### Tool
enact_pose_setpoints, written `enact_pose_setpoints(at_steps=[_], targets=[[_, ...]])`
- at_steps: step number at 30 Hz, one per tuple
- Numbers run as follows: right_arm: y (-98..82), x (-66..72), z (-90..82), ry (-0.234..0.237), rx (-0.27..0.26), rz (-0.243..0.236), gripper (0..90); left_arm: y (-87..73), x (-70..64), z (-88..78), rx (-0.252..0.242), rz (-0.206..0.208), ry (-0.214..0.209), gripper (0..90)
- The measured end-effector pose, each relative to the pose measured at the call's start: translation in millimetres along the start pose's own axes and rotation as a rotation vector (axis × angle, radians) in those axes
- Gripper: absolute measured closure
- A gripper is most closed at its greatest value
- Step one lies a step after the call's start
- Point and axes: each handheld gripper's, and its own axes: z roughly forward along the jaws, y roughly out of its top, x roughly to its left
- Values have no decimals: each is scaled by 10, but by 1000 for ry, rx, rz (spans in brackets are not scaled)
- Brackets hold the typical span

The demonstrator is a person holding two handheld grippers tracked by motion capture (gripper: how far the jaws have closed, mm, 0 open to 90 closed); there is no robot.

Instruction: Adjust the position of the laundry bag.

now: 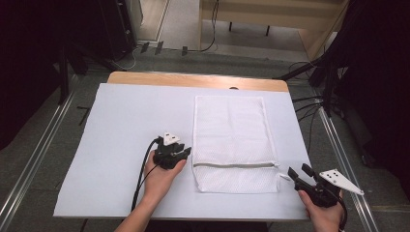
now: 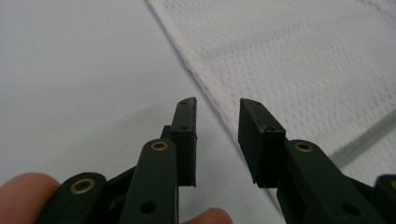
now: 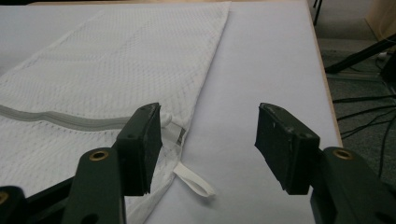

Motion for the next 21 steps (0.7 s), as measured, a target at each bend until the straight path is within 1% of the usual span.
enact_pose_setpoints(at_steps=[2,4,5,7,8,9,10,11,12,13,14,15,16,17,18,19,20,21], targets=[[-10,0,0,4,0,3,420,50,-55,105,24,-12,7,676],[-13,-2,-1,6,-1,5,420,56,-68,121,30,-10,13,660],[-14,-3,-1,6,-1,6,420,62,-109,142,41,-5,33,653],[-15,3,-1,4,8,5,421,50,-164,170,55,12,54,617],[-14,6,-1,-6,6,-6,426,38,-194,185,63,16,65,609],[-11,10,-5,-13,7,-9,428,26,-222,206,60,18,60,605],[-7,7,-8,-9,5,-10,430,23,-257,210,60,30,80,581],[-3,6,-9,-3,4,-3,431,23,-293,220,58,31,104,598],[-3,1,-6,1,3,-5,431,25,-318,229,62,35,103,622],[-6,-2,-3,5,6,-2,431,25,-341,239,65,53,122,643],[-12,-7,5,11,9,2,431,27,-366,246,68,71,152,683],[-20,-7,11,21,14,7,431,28,-372,248,71,83,156,724],[-28,-8,20,29,19,4,431,27,-360,251,64,77,139,758],[-35,-4,27,35,24,4,431,30,-331,248,62,61,92,845],[-42,-6,39,39,25,-4,430,30,-308,252,60,54,63,900],[-47,-3,48,38,31,1,429,33,-297,251,60,58,49,900],[-50,-2,60,36,33,4,428,33,-291,252,55,53,30,900],[-49,1,68,18,28,4,430,33,-282,244,58,57,23,900]])
